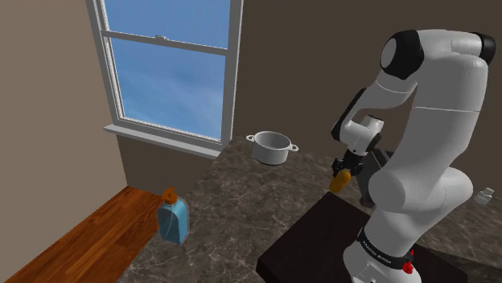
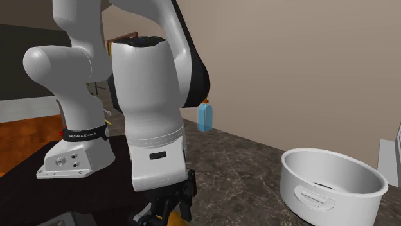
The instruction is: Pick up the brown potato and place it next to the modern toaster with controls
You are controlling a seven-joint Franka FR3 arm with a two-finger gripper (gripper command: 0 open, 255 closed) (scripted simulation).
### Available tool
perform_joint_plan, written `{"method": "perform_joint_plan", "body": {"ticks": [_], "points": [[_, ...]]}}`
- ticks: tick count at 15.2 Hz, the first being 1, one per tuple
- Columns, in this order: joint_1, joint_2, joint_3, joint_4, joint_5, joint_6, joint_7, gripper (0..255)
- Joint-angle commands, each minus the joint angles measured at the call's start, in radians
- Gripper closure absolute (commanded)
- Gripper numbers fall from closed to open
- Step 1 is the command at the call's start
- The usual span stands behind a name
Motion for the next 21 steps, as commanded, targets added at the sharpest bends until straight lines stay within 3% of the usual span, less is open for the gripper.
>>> {"method": "perform_joint_plan", "body": {"ticks": [1, 6, 13, 14, 19, 21], "points": [[-0.023, 0.037, 0.028, 0.002, 0.050, 0.018, -0.042, 255], [-0.085, 0.119, 0.111, 0.032, 0.162, 0.065, -0.134, 255], [-0.086, 0.119, 0.111, 0.032, 0.161, 0.065, -0.133, 255], [-0.084, 0.117, 0.115, 0.026, 0.165, 0.070, -0.133, 0], [-0.086, 0.119, 0.111, 0.032, 0.161, 0.065, -0.133, 0], [-0.023, 0.036, 0.024, 0.000, 0.053, 0.018, -0.050, 0]]}}
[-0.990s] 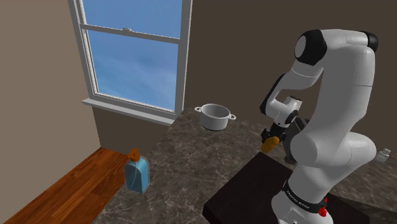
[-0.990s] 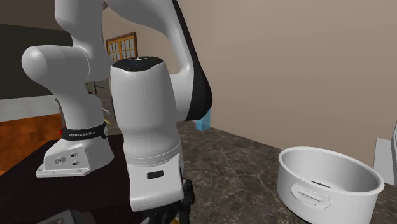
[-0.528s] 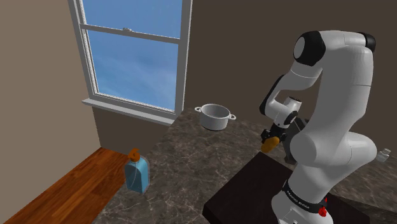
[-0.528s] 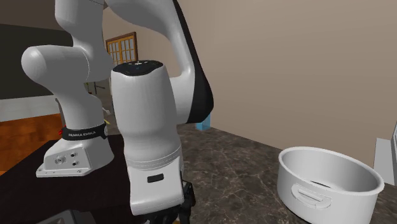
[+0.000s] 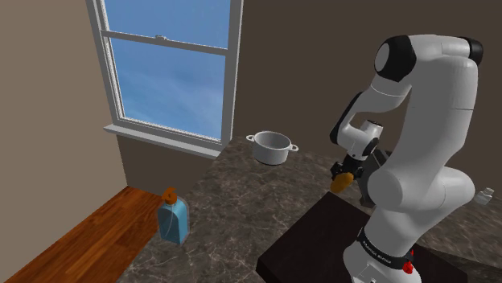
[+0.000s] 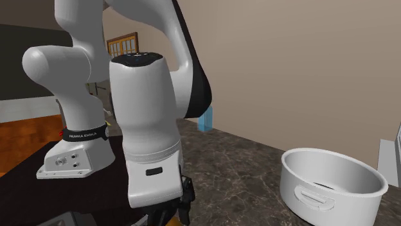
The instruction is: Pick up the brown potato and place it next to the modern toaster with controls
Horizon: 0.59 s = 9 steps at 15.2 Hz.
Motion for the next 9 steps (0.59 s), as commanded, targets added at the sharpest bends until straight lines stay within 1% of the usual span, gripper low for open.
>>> {"method": "perform_joint_plan", "body": {"ticks": [1, 2, 9], "points": [[0.052, -0.069, -0.075, -0.023, -0.105, -0.045, 0.078, 0], [0.073, -0.103, -0.107, -0.033, -0.156, -0.064, 0.116, 0], [0.069, -0.104, -0.104, -0.033, -0.158, -0.064, 0.117, 0]]}}
